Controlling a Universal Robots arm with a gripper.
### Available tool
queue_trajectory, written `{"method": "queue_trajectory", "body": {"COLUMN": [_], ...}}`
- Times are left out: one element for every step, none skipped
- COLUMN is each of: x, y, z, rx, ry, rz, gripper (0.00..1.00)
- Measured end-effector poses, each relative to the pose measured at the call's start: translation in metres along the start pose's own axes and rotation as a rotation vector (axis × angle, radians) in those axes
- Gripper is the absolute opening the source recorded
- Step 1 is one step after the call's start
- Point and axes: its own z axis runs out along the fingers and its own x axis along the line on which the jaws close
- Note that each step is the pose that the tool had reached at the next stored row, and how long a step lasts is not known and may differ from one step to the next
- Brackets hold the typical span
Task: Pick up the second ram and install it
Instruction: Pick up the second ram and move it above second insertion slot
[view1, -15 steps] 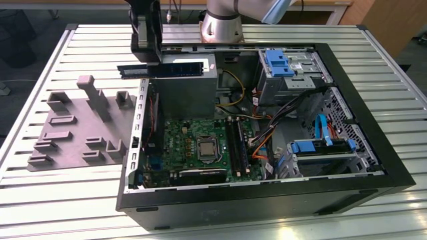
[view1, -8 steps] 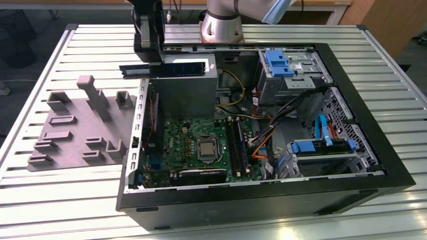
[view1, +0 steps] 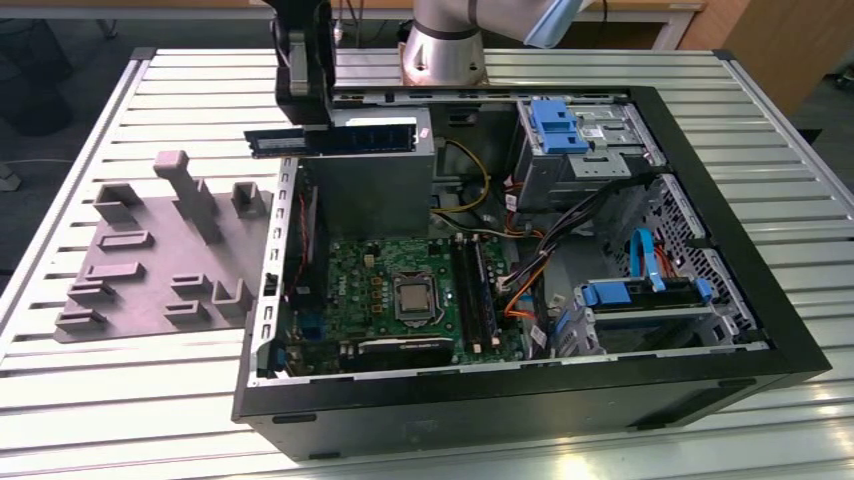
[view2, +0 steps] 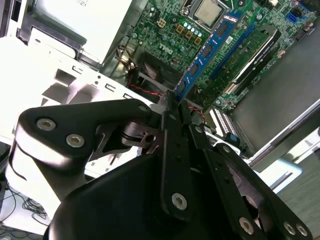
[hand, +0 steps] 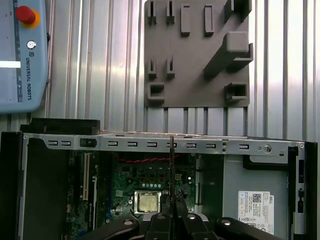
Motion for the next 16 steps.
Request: {"method": "queue_trajectory", "body": {"x": [0.0000, 0.0000, 0.0000, 0.0000, 0.0000, 0.0000, 0.0001, 0.0001, 0.0000, 0.0000, 0.0001, 0.0001, 0.0001, 0.0001, 0.0001, 0.0001], "y": [-0.0005, -0.0009, -0.0014, -0.0019, -0.0024, -0.0029, -0.0033, -0.0038, -0.0042, -0.0046, -0.0051, -0.0055, -0.0060, -0.0065, -0.0069, -0.0075], "z": [0.0000, 0.0000, -0.0001, -0.0001, -0.0001, -0.0001, -0.0001, -0.0001, -0.0002, -0.0002, -0.0002, -0.0002, -0.0002, -0.0002, -0.0002, -0.0003], "rx": [0.0000, 0.0000, 0.0000, 0.0000, 0.0000, 0.0000, 0.0000, 0.0000, 0.0000, 0.0000, 0.0000, 0.0000, 0.0000, 0.0000, 0.0000, 0.0000], "ry": [0.0000, 0.0000, 0.0000, 0.0000, 0.0001, 0.0000, 0.0000, 0.0000, 0.0000, 0.0000, 0.0000, 0.0000, 0.0000, 0.0000, 0.0000, 0.0000], "rz": [0.000, 0.000, 0.000, 0.000, 0.000, 0.000, 0.000, 0.000, 0.000, 0.000, 0.000, 0.000, 0.000, 0.000, 0.000, 0.000], "gripper": [0.14, 0.14, 0.14, 0.14, 0.14, 0.14, 0.14, 0.14, 0.14, 0.14, 0.14, 0.14, 0.14, 0.14, 0.14, 0.14]}}
